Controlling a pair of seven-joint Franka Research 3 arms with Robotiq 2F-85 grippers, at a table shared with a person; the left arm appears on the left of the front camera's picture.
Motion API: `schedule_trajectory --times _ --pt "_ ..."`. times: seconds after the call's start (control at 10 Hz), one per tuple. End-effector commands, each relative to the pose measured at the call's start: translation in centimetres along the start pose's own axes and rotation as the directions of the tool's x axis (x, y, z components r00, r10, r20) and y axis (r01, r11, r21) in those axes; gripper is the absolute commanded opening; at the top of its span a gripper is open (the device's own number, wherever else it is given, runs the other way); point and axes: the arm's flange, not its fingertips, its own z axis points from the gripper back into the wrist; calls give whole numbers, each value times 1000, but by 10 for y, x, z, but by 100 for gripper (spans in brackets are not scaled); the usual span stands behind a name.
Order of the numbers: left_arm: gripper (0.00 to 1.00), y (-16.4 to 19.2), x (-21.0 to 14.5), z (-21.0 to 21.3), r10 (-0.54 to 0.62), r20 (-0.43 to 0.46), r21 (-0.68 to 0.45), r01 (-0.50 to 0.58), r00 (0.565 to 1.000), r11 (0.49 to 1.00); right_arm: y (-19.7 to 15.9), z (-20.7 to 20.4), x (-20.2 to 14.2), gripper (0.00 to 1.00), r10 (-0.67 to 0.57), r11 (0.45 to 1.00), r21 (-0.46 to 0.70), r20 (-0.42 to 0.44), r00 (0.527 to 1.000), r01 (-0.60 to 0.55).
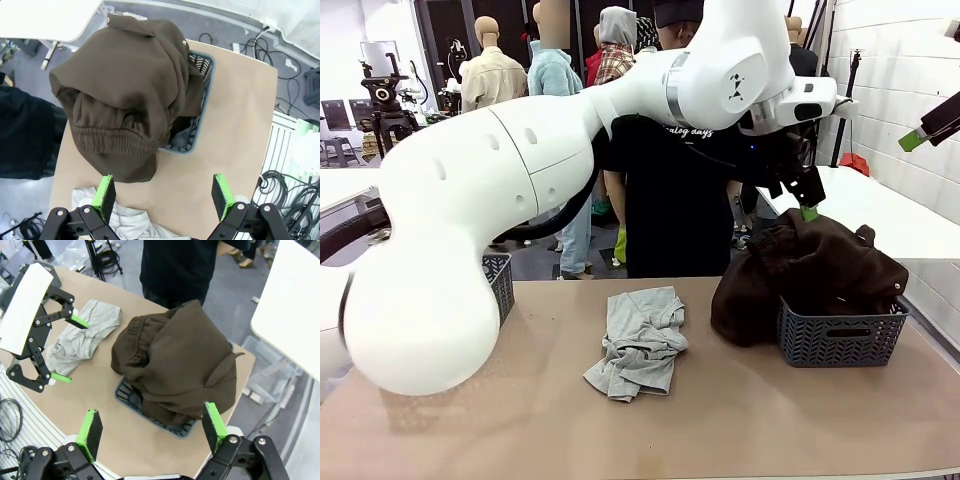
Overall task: Sort the tops and bottoms.
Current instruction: Lift clothes from the center of the table with your right hand.
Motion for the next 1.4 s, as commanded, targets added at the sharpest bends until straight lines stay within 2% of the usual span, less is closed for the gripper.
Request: schedule_trajectory --times 0.0,0.1,0.3,0.4,0.5,0.7,0.8,0.9,1.0,1.3 --pt "100 1 0 6 5 -3 4 -5 1000 1000 1 -2 -1 100 -1 1000 1 1 1000 1" --pt "100 9 -29 14 30 -6 32 -29 1000 999 1 -2 -1 100 -1 1000 1 1 1000 1" --pt "100 20 -132 53 97 17 114 -99 995 989 1 -2 -1 100 -1 1000 1 1 1000 1" --pt "100 16 -169 69 139 -80 210 -119 987 970 1 -2 -1 100 -1 1000 1 1 1000 1" --pt "100 8 -200 85 167 -16 225 -159 986 961 1 -2 -1 100 -1 1000 1 1 1000 1" --pt "100 -14 -231 117 114 16 180 -115 993 977 1 -2 -1 100 -1 1000 1 1 1000 1" --pt "100 -23 -234 135 102 3 174 -101 995 980 1 -2 -1 100 -1 1000 1 1 1000 1" --pt "100 -30 -222 153 206 -60 285 -181 977 941 1 -2 -1 100 -1 1000 1 1 1000 1" --pt "100 88 -44 146 133 -4 189 -129 991 973 1 -2 -1 100 -1 1000 1 1 1000 1" --pt "100 88 -44 146 133 -4 189 -129 991 973 1 -2 -1 100 -1 1000 1 1 1000 1"
